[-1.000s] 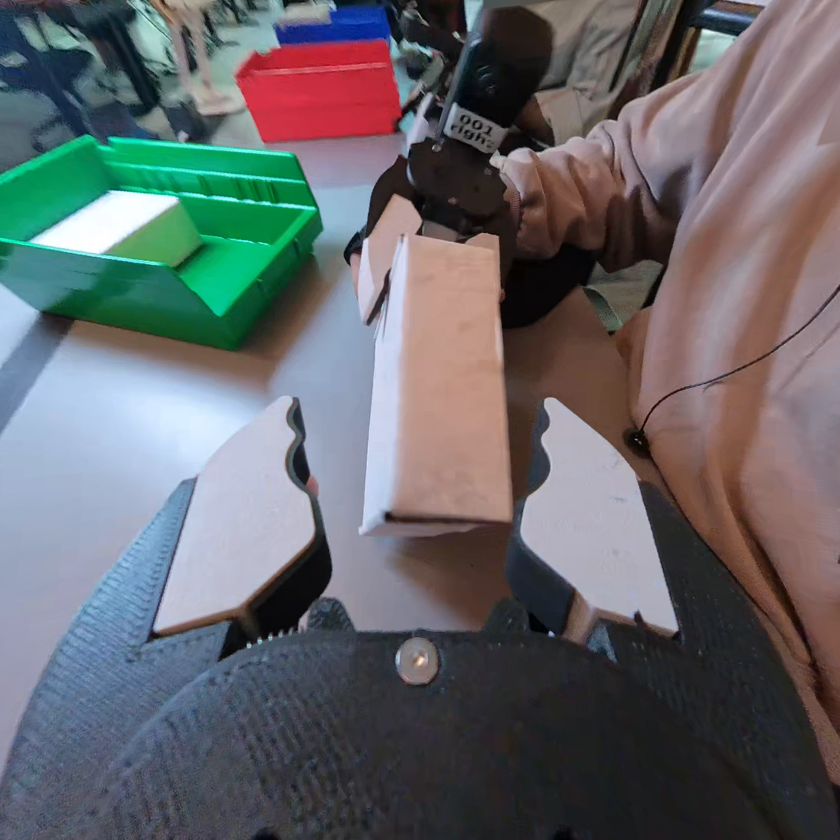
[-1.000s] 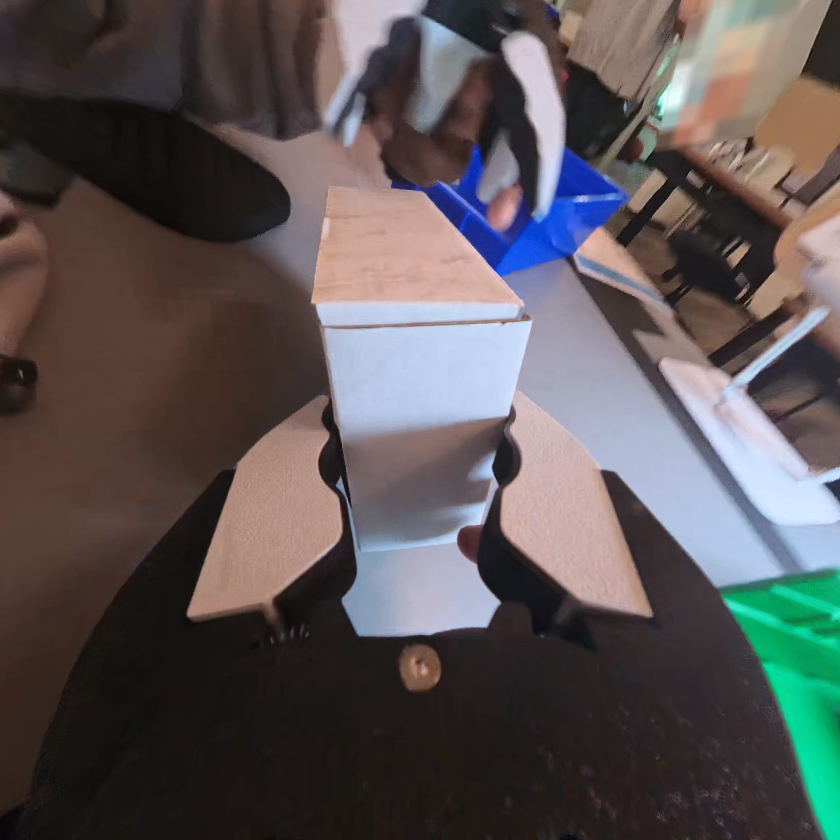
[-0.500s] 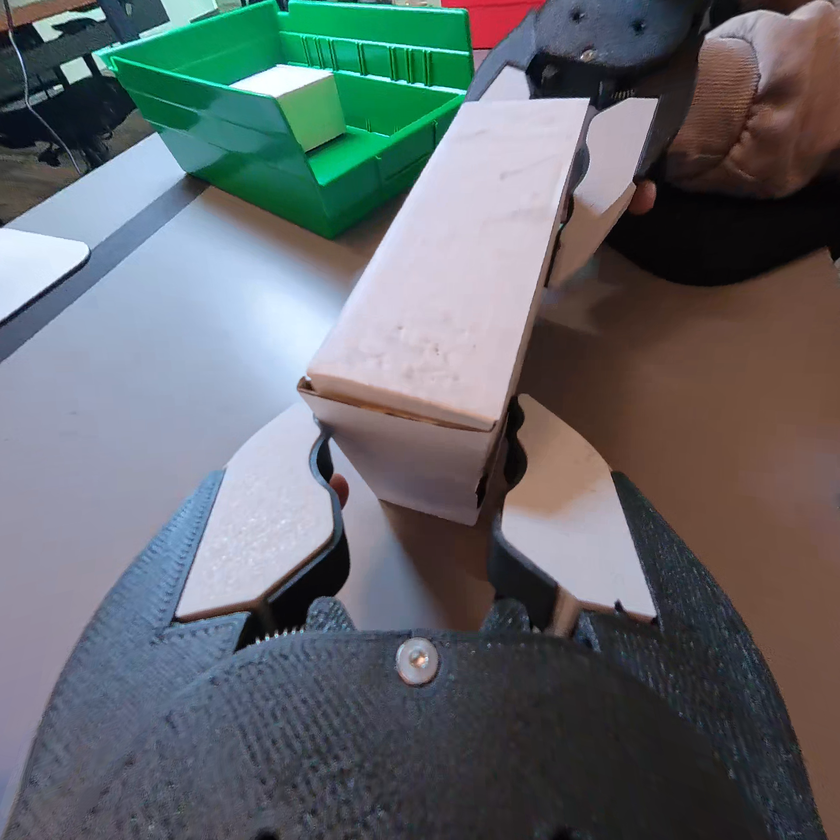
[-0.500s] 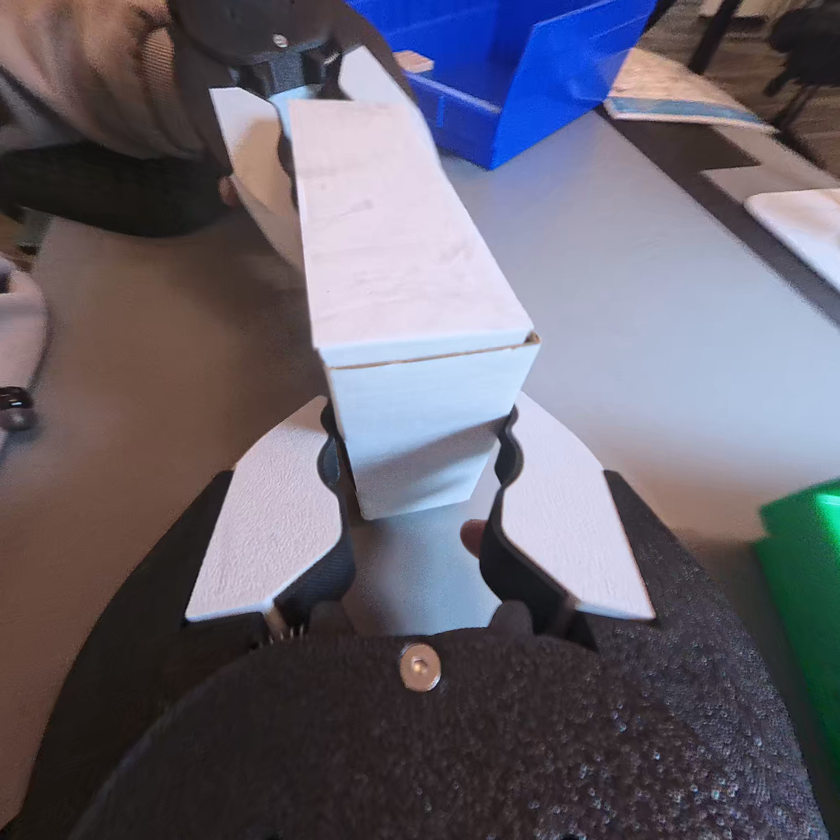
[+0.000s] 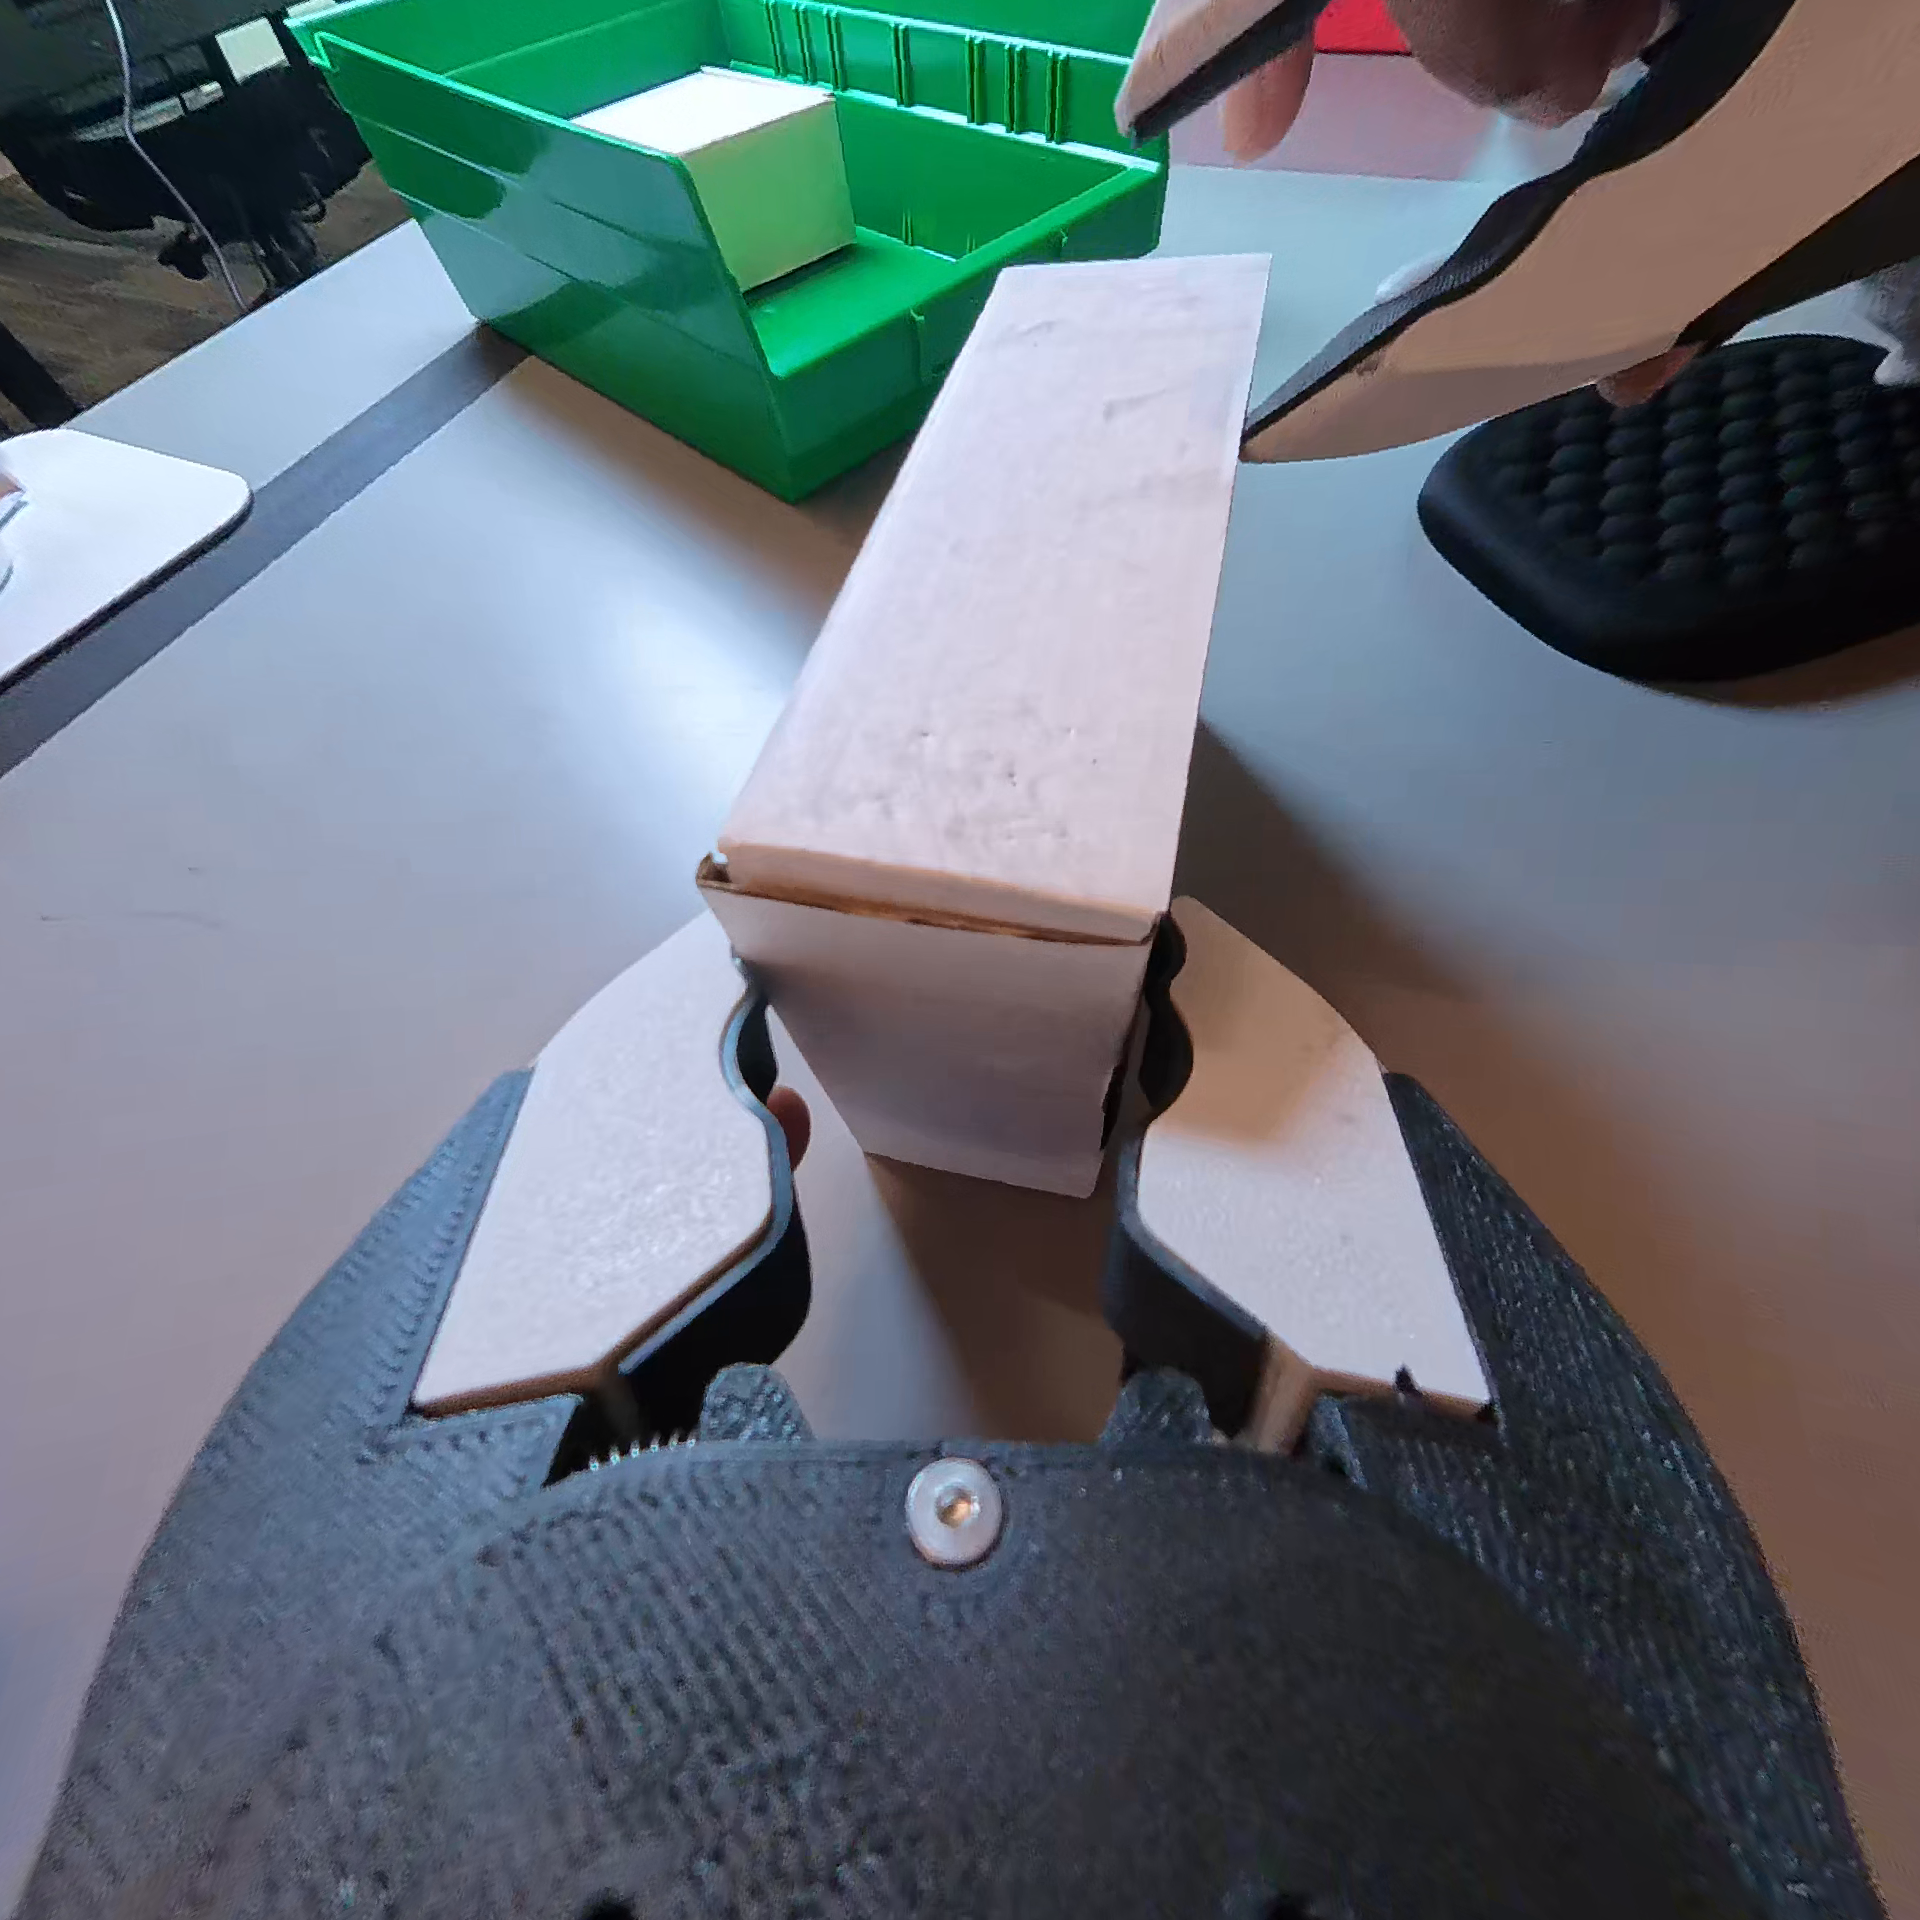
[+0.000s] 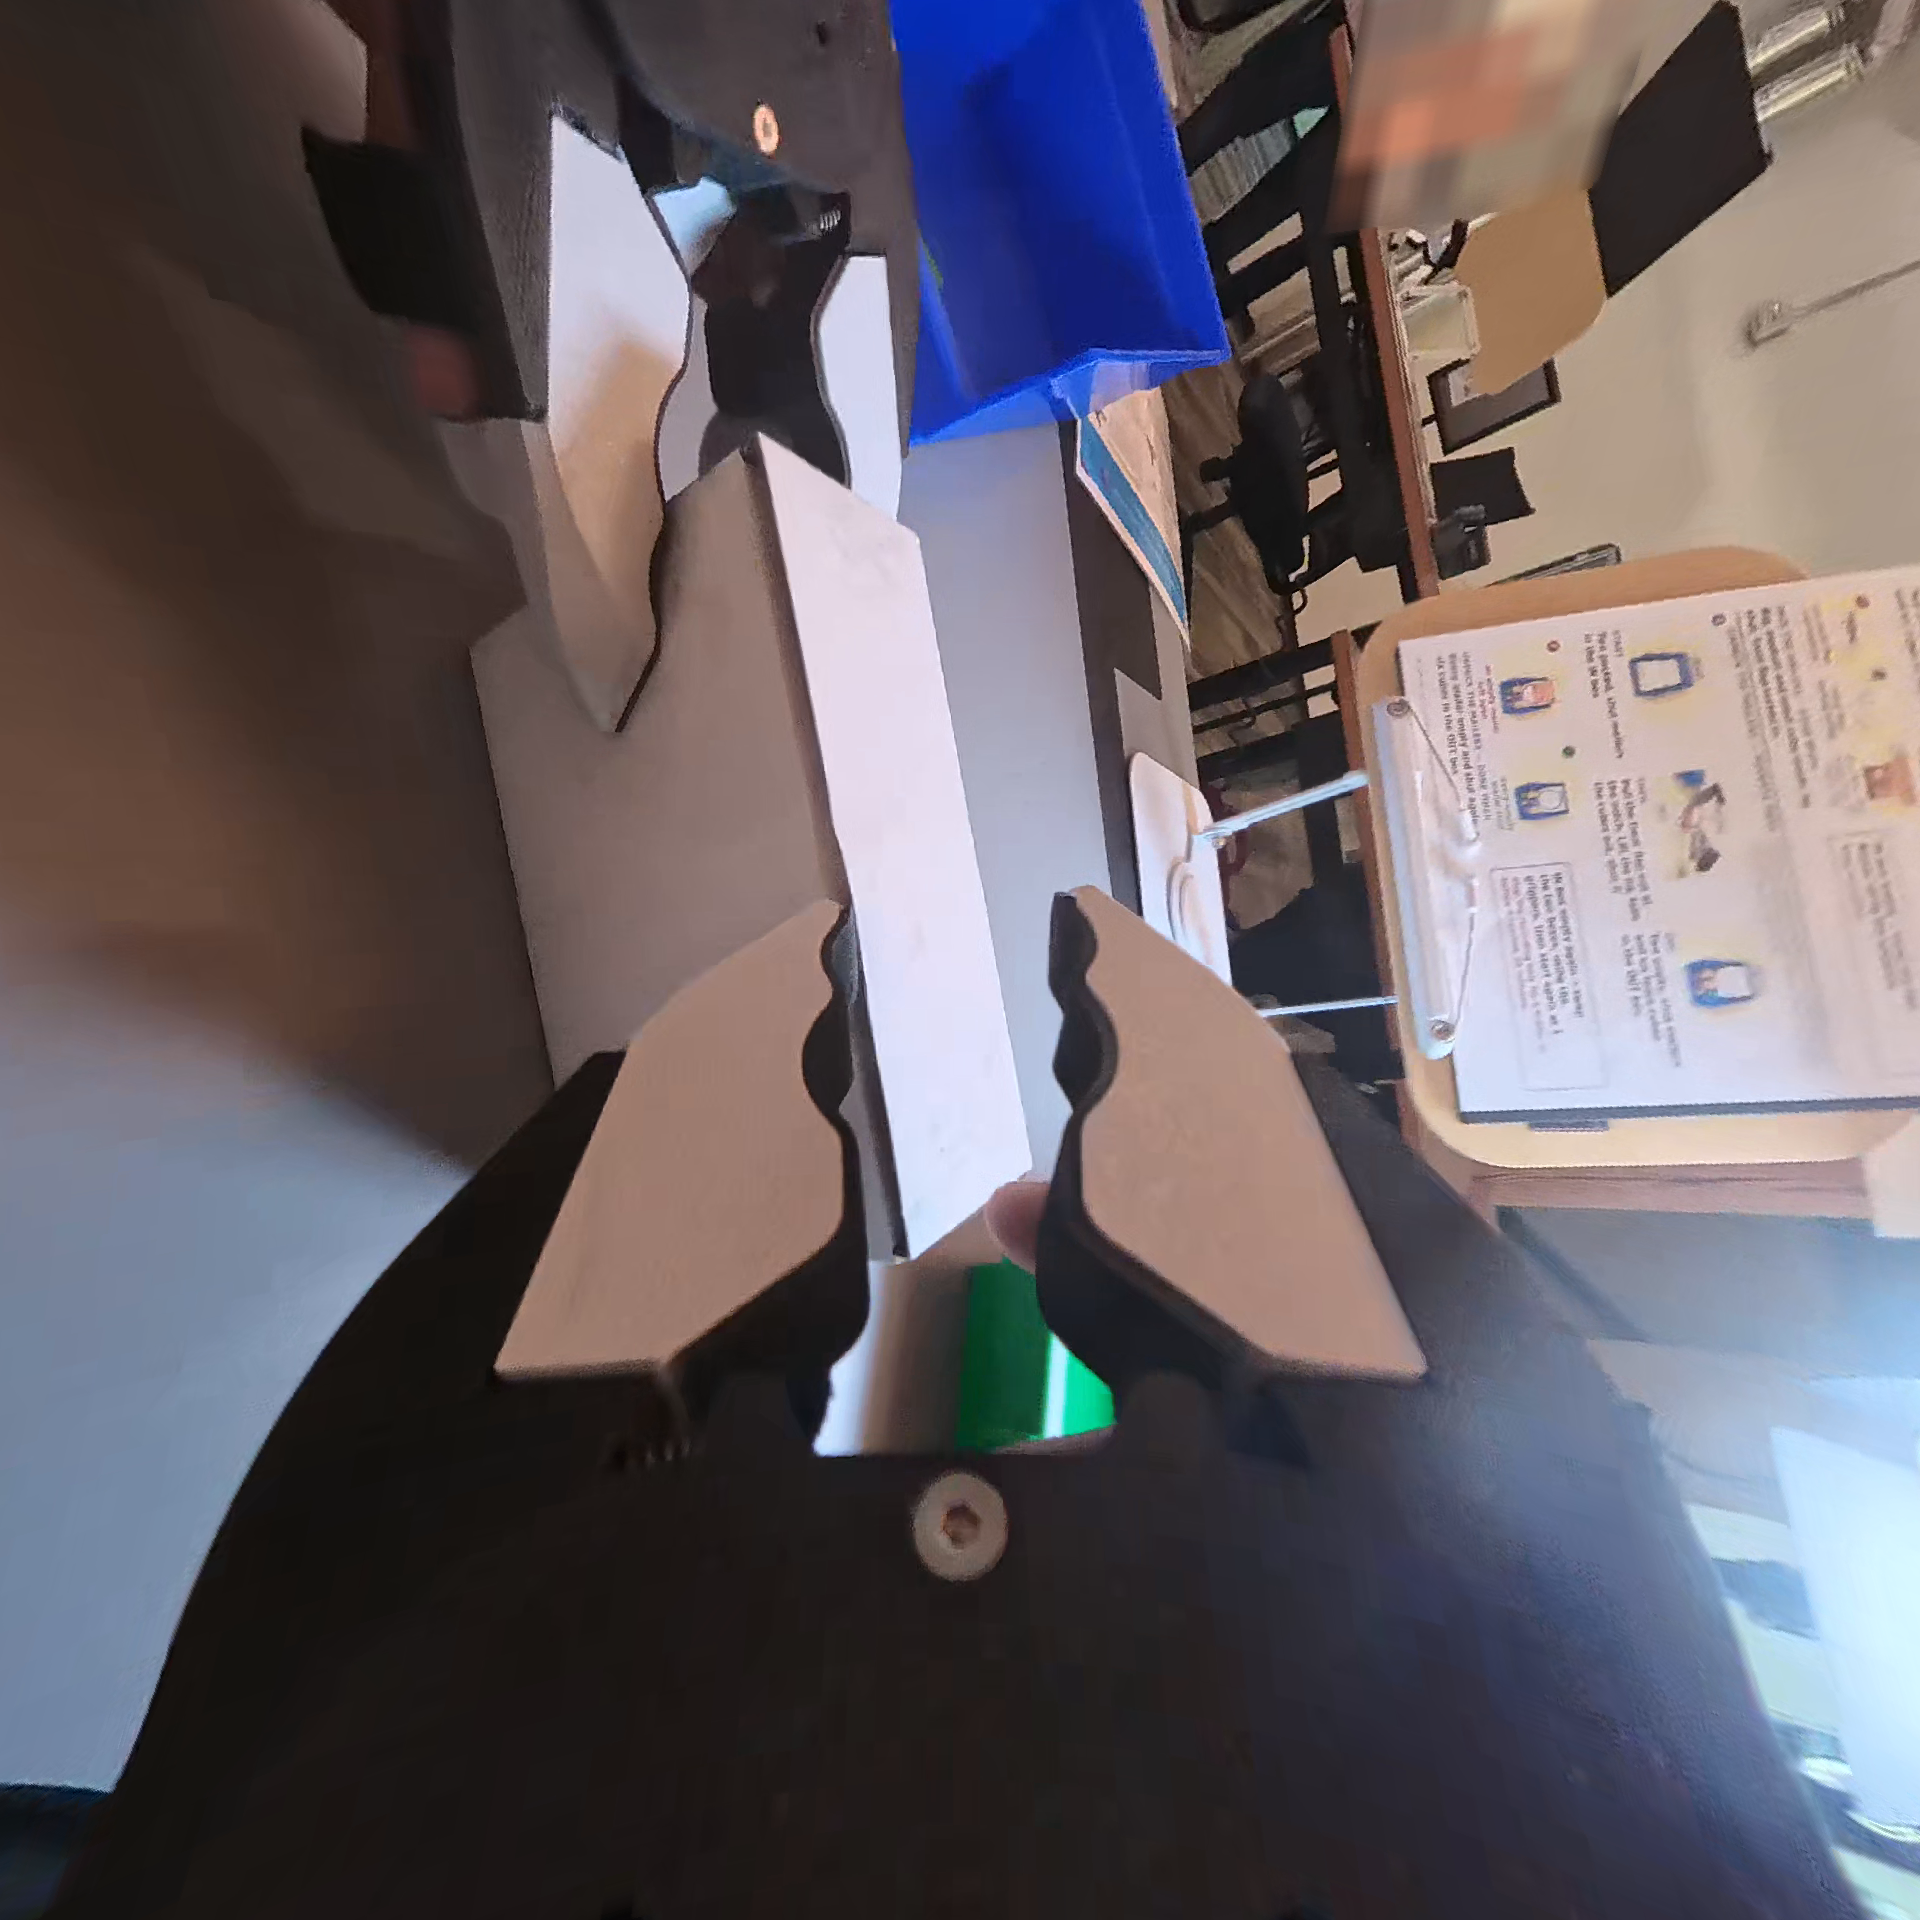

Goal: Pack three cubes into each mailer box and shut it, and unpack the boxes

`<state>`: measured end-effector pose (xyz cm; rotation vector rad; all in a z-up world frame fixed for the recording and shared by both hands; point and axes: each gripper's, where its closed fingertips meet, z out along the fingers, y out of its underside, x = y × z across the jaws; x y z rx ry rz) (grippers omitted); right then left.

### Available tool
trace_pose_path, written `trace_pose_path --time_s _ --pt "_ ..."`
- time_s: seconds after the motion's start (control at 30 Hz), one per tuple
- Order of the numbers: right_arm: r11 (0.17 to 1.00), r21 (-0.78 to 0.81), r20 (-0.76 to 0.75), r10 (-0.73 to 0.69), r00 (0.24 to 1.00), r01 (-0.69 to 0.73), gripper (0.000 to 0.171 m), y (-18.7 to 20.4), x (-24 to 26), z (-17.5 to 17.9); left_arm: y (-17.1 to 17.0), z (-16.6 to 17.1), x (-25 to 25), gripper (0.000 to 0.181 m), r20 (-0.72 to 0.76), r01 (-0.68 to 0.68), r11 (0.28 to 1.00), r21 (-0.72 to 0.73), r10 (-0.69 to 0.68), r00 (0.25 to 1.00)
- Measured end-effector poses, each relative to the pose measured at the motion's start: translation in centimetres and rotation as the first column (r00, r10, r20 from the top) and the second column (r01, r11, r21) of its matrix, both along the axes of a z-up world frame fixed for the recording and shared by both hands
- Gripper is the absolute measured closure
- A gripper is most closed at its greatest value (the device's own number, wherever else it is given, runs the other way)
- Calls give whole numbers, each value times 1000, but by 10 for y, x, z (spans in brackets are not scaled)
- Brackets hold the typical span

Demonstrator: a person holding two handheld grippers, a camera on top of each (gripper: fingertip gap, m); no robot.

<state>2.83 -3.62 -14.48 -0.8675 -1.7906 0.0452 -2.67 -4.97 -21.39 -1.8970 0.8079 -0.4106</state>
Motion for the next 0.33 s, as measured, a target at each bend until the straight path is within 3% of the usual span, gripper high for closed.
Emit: trace_pose_path --time_s 0.03,0.17,0.33 --pt "1000 25 19 -3 1000 2 135 0 -1 0 0 0 0 112 -2 -7 1000 4 7 1000" --pt "986 168 75 -13 997 0 143 -1 -4 -2 1 1 -1 112 28 -24 999 -26 24 999" --pt "979 206 76 -14 997 -2 139 -5 -12 -10 0 1 1 113 48 -22 999 -44 24 999"
